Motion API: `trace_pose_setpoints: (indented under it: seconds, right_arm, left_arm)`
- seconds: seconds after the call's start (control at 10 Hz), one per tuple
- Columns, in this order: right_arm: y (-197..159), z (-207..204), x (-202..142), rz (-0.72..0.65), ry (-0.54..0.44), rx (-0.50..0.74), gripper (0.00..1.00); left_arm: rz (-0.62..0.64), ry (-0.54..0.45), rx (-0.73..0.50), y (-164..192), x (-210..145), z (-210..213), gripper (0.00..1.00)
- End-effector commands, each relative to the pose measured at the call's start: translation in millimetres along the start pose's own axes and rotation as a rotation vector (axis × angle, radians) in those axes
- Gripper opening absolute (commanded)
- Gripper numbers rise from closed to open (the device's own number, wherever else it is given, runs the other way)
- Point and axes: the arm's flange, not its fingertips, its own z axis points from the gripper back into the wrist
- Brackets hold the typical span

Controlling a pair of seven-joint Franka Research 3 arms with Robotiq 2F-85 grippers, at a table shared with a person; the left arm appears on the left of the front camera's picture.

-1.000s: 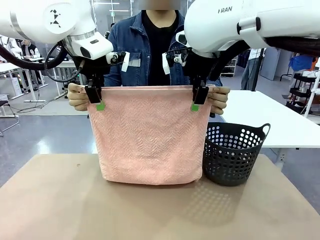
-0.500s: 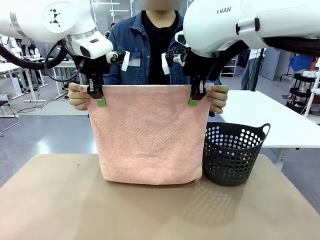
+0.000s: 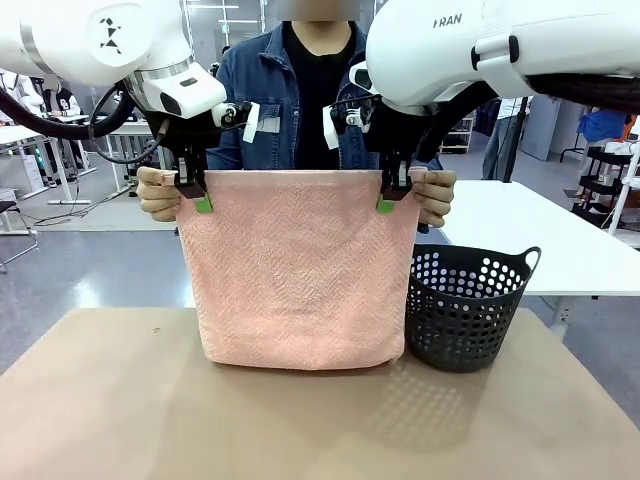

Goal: Fold the towel.
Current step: Release the end of the 100 cm Hotel Towel you were holding and grab the top end of the folded side, then release the end of the 100 cm Hotel Towel you were holding.

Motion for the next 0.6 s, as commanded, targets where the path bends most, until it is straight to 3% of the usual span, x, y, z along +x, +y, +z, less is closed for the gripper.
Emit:
trace_pose_setpoints:
  seconds: [0.0, 0.5]
  right_arm:
    - [-0.4, 0.1, -0.8, -0.002, 0.000, 0.000, 0.00]
    - [-0.4, 0.1, -0.8, -0.002, 0.000, 0.000, 0.00]
  left_arm:
    - [0.000, 0.000, 0.001, 0.1, -0.2, 0.5, 0.00]
    - [0.000, 0.000, 0.001, 0.1, -0.2, 0.5, 0.00]
